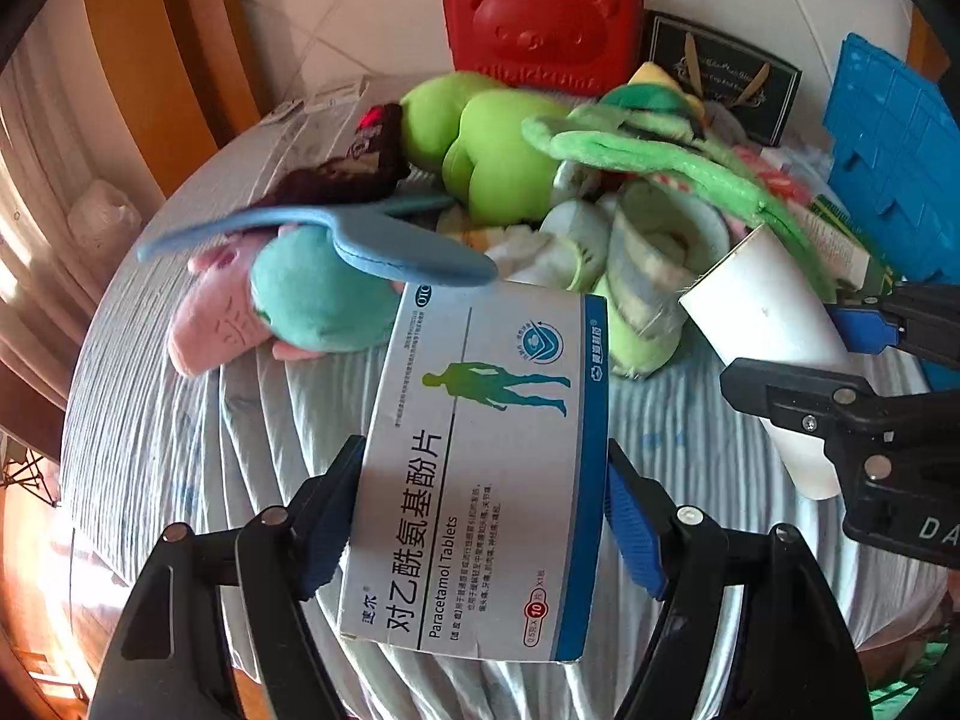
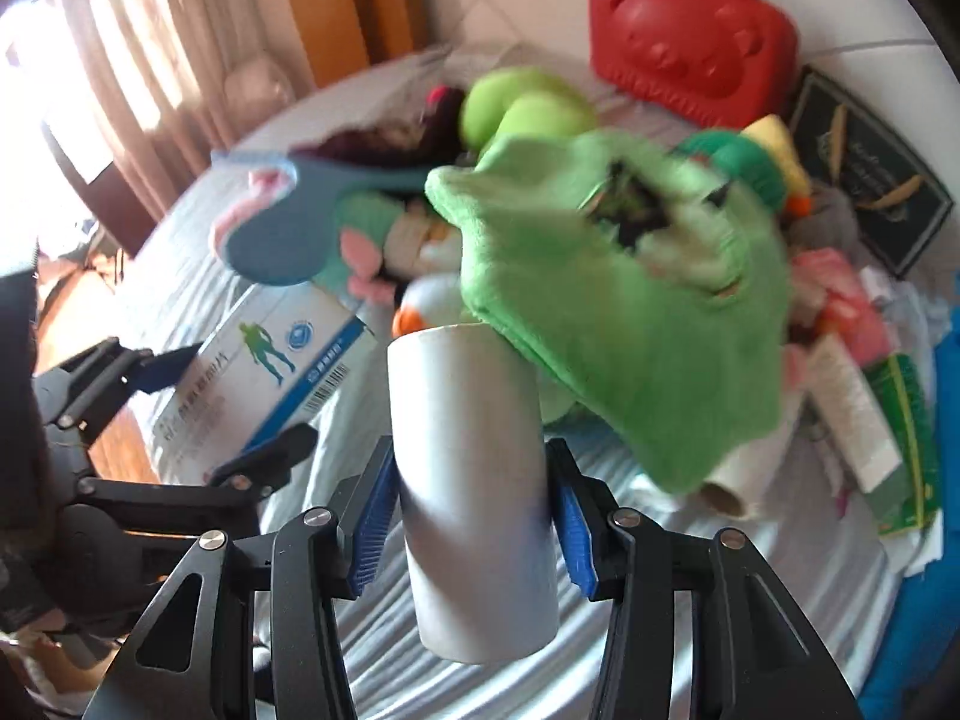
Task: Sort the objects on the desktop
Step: 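Carry the paracetamol box and paper roll into the blue bin and open both tools, then withdraw both tools from the bin back to the pile, then grasp the green plush bib with the left tool while the right tool grasps the white-green medicine box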
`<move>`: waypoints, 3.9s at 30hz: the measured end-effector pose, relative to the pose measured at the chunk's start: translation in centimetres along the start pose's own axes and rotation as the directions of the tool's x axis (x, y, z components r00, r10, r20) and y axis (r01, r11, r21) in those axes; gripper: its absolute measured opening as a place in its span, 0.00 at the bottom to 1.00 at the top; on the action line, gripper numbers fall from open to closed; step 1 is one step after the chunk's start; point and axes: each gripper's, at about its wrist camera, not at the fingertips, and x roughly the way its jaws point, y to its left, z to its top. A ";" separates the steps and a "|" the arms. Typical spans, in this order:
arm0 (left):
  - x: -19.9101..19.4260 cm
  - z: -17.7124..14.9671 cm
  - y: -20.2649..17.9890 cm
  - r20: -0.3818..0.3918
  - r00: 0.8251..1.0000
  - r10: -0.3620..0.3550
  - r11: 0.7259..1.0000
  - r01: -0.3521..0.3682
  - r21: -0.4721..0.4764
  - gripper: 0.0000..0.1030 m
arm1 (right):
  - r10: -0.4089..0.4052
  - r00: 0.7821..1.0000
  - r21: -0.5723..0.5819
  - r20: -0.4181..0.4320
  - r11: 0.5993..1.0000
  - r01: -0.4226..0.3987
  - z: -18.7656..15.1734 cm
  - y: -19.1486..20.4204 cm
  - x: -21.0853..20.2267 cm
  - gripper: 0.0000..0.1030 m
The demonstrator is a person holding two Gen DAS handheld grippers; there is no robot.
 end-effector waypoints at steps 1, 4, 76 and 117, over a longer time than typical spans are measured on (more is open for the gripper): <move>-1.0 3.0 -3.7 0.031 1.000 -0.005 1.000 0.005 0.009 0.72 | -0.009 0.999 0.013 0.035 1.000 0.009 0.0 -0.7 -1.6 0.46; -2.7 7.1 -6.2 0.122 0.992 -0.026 0.999 0.020 0.044 0.72 | -0.039 0.990 0.065 0.135 0.997 0.030 0.1 -1.9 -5.3 0.46; -21.5 12.6 -52.8 0.333 0.802 -0.496 0.788 0.255 0.560 0.80 | -0.864 0.490 0.684 0.111 0.424 0.593 -22.0 -31.0 -33.2 1.00; -9.4 13.2 -9.3 0.389 0.919 -0.056 0.998 0.043 0.044 0.91 | -0.576 0.668 0.431 0.471 0.811 0.396 -1.7 -5.8 -23.5 1.00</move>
